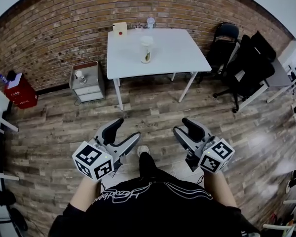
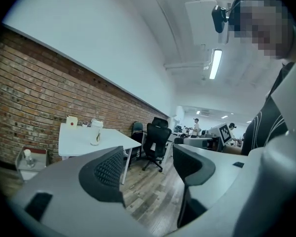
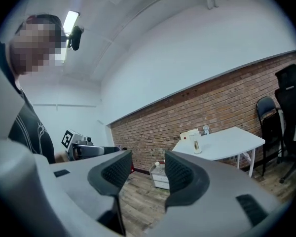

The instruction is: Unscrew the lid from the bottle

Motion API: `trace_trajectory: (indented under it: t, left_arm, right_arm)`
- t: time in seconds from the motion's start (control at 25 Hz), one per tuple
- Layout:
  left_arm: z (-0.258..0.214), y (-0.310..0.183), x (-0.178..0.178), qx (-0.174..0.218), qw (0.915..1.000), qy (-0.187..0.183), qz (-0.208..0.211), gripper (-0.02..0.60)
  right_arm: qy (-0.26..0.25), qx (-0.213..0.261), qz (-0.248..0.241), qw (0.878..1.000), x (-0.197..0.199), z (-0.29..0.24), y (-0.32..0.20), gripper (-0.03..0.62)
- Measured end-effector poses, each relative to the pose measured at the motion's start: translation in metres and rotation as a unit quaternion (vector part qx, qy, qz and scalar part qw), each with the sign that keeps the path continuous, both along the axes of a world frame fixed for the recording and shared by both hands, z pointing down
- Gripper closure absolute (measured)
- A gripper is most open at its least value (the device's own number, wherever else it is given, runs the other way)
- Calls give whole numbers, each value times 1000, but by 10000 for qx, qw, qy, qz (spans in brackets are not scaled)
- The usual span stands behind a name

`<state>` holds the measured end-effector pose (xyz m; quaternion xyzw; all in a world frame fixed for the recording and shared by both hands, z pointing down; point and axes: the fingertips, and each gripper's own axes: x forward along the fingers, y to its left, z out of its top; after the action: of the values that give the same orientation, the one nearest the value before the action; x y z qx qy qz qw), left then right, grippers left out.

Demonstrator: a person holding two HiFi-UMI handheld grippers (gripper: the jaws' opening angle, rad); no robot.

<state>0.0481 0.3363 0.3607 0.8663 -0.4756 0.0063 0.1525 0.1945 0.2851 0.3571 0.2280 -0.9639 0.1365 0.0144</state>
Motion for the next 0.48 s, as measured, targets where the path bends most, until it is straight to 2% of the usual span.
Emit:
trace_trajectory:
  t: [0.08, 0.2, 0.48]
  left_arm:
    - [6, -15, -9, -39, 10000, -22, -42, 257]
    - [16, -46, -22, -146, 9998, -28, -93, 245]
    - [33, -147, -58, -318, 9989, -88, -326, 232]
  right_arm:
    - [57, 12, 20, 10000, -6, 5, -19, 373]
    - [40, -56, 78, 9999, -13, 13, -57, 345]
    - [14, -231, 234, 9995, -33, 28, -169, 263]
